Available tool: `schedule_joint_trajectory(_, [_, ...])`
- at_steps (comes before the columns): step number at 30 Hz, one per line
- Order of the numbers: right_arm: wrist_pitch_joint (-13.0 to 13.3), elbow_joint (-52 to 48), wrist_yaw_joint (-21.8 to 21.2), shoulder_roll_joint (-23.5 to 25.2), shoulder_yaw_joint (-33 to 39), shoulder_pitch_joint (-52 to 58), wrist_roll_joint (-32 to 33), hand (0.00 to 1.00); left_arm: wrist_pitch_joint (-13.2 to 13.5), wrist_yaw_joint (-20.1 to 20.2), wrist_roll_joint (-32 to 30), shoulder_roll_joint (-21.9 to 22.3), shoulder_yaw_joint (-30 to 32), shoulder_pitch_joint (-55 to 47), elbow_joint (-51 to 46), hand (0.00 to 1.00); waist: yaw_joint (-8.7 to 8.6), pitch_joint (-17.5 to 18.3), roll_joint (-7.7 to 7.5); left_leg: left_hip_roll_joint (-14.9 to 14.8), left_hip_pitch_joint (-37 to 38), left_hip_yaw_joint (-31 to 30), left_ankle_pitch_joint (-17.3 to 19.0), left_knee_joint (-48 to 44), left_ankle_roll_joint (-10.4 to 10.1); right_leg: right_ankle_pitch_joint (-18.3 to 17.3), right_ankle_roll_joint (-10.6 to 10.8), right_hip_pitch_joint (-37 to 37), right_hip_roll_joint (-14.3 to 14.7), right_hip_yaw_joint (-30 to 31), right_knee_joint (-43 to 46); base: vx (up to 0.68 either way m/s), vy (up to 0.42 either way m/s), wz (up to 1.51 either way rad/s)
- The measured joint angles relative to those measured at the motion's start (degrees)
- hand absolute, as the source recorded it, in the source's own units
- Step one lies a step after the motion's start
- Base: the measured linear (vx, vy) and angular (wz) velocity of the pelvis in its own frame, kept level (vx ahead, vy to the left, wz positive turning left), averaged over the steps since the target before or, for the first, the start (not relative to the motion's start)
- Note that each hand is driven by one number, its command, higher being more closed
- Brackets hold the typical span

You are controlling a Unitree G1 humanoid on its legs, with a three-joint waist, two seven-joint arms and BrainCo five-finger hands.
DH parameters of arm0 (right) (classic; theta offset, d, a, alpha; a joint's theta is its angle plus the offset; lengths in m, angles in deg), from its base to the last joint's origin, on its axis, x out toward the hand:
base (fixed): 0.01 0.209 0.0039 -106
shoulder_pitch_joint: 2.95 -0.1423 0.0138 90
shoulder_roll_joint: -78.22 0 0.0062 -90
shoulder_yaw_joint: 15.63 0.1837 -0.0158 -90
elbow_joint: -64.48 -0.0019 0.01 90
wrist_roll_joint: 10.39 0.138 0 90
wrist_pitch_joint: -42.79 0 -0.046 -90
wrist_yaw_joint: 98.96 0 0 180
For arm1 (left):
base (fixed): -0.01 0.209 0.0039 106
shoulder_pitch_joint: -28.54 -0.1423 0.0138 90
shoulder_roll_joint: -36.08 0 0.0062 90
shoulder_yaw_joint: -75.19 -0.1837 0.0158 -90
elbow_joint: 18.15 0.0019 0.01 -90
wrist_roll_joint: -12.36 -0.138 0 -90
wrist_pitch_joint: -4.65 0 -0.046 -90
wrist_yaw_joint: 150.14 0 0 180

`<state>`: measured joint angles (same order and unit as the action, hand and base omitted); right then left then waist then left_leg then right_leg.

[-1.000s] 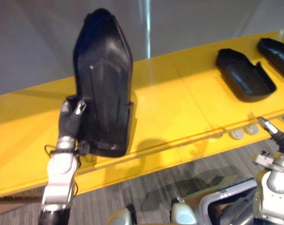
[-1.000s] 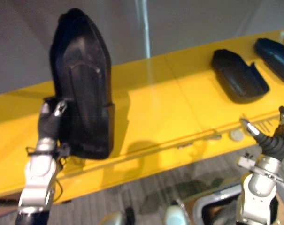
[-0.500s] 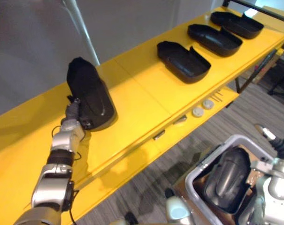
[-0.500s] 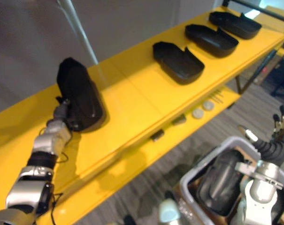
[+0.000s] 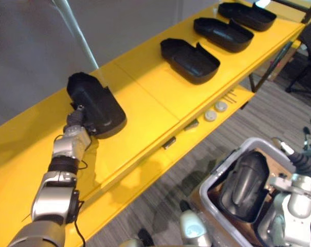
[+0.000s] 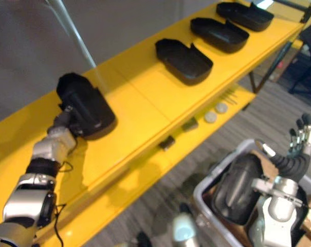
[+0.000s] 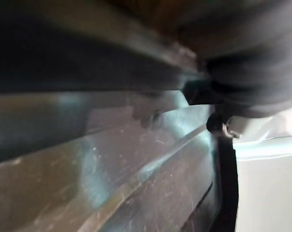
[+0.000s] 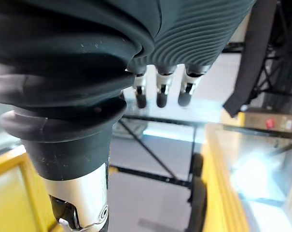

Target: Walk over and take plastic housings, then place them on the shelf

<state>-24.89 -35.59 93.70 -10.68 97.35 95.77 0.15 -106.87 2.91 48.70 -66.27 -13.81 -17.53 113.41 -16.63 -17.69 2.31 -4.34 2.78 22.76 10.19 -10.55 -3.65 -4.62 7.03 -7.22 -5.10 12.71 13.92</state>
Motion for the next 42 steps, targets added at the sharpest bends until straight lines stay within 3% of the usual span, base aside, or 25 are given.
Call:
schedule_joint_trajectory(7, [1.6,-0.3,-1.2,0.0,0.0,0.0,0.6,0.00,4.0,0.1,5.8,-0.6,-1.8,0.0,-0.1,0.00,0.01,-0.4,0.56,0.4,-0.1,0.0,-0.2,0.5,0.2,-0.2,0.1,-0.6,-0.3,0.0,0.5,0.00,0.001,0.01])
schedule_joint_trajectory(11, [2.2,-0.5,-3.1,-0.2,0.0,-0.1,1.1,0.00,4.9,1.9,8.7,-1.0,-1.8,-0.4,-1.3,0.00,-0.02,-1.4,1.92,1.5,0.1,-0.1,-0.7,1.4,0.5,-0.5,0.6,-0.8,-1.2,-0.1,0.8,-0.01,0.011,0.04])
schedule_joint_trajectory(19, [2.8,-0.9,-6.2,-1.2,-0.8,-0.2,2.2,0.00,7.9,6.0,8.3,-4.8,-1.0,-3.5,-6.5,0.00,0.21,-1.5,2.23,2.2,0.1,-1.5,-1.3,2.1,1.0,-0.6,0.8,-0.3,-2.1,-1.6,0.8,0.00,-0.002,0.09])
schedule_joint_trajectory(21, [3.1,-1.0,-6.8,-1.3,-1.0,-0.4,2.3,0.00,9.2,7.0,8.2,-5.2,1.7,-4.0,-8.6,0.00,0.65,-1.5,2.27,2.2,0.2,-2.0,-1.5,2.2,1.0,-0.7,0.8,0.2,-2.2,-2.0,0.8,0.00,-0.017,0.16])
schedule_joint_trajectory(25, [4.3,-3.7,-9.1,-2.8,-2.3,-1.2,4.8,0.00,11.9,8.1,8.0,-7.6,7.2,-7.0,-21.3,0.00,1.62,-1.4,2.49,3.0,1.1,-4.3,-3.2,4.3,1.3,-0.8,0.9,1.4,-3.1,-4.5,0.5,-0.02,-0.018,0.29])
schedule_joint_trajectory(29, [4.3,-6.4,-10.5,-5.7,-6.0,-4.1,4.7,0.00,15.6,9.7,8.2,-7.5,13.7,-15.7,-35.0,0.00,3.67,0.0,4.49,3.4,1.3,-6.8,-4.1,5.1,1.4,-0.7,0.9,3.3,-3.9,-7.2,-0.5,-0.03,-0.009,0.29])
schedule_joint_trajectory(32, [3.4,-6.5,-10.2,-5.7,-7.9,-4.9,4.6,0.00,17.5,10.1,8.0,-5.4,17.8,-26.1,-45.2,0.00,6.14,2.7,5.83,3.5,1.2,-8.1,-5.2,6.6,1.3,-0.7,0.9,3.6,-4.0,-8.8,-1.0,0.00,-0.026,0.30])
schedule_joint_trajectory(34, [2.0,-6.5,-10.0,-5.3,-8.6,-4.9,4.6,0.00,20.5,10.5,7.4,-0.4,21.6,-34.1,-53.8,0.00,7.36,4.1,5.88,3.5,1.4,-10.4,-5.8,7.1,1.1,-0.7,0.9,5.3,-4.3,-11.3,-2.0,0.00,-0.053,0.53])
schedule_joint_trajectory(36, [1.1,-6.6,-10.2,-3.5,-9.1,-4.9,4.6,0.00,24.7,10.8,3.8,5.9,24.1,-42.6,-61.6,0.00,9.71,5.9,5.20,3.4,1.4,-11.7,-6.4,7.7,1.0,-0.7,0.9,6.4,-4.4,-13.1,-3.1,-0.02,-0.032,0.42])
schedule_joint_trajectory(42, [0.1,-8.0,-11.8,2.1,-15.1,-5.0,4.6,0.00,33.9,11.2,-5.5,15.9,25.3,-53.3,-71.5,0.00,13.95,8.2,1.78,3.5,1.1,-15.0,-7.3,8.4,1.0,0.8,0.6,9.7,-4.7,-17.3,-6.9,-0.02,-0.009,0.31])
